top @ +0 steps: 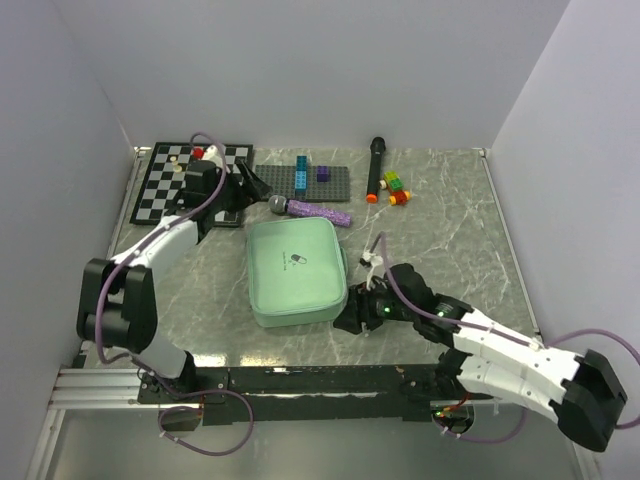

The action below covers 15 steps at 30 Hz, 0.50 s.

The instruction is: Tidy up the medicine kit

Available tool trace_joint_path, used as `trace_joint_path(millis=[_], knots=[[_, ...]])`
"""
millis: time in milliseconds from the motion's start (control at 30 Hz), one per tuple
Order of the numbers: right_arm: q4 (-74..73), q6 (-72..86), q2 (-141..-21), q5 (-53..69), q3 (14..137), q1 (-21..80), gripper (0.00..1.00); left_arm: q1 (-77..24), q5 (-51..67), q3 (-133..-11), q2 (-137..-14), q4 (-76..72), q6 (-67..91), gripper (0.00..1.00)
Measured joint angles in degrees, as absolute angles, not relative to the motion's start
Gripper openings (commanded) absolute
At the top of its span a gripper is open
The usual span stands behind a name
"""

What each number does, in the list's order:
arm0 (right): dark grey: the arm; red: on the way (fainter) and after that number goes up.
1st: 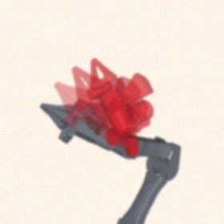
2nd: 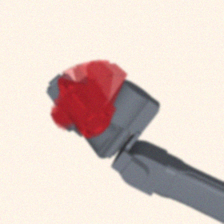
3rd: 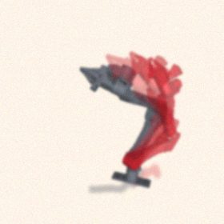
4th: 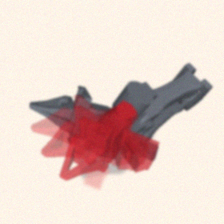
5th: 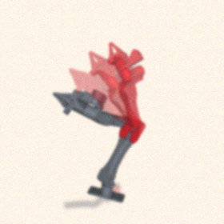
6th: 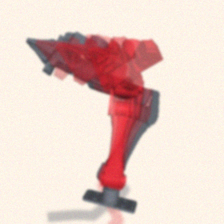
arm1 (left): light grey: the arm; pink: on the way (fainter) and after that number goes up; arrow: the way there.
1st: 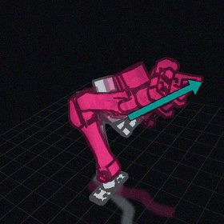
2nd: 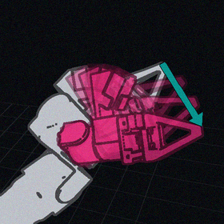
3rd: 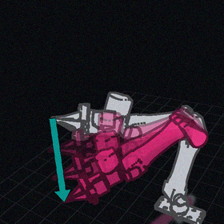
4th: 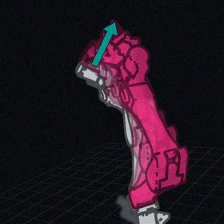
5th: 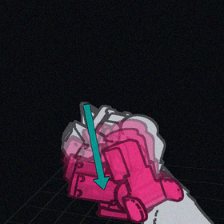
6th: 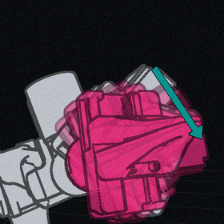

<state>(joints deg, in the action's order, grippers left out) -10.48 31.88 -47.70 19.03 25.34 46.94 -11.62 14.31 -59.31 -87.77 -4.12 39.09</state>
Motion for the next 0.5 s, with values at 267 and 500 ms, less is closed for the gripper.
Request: trace_joint_path(millis=[267,500], knots=[[-6.44,32.62,-60.23,17.26,25.56,47.75,0.48,-11.38,21.43,-58.98,-94.76,-5.61,37.89,0.64],[-1.10,35.59,-63.20,12.53,26.30,47.72,0.51,-11.94,21.91,-58.28,-96.31,-5.21,36.25,0.50]])
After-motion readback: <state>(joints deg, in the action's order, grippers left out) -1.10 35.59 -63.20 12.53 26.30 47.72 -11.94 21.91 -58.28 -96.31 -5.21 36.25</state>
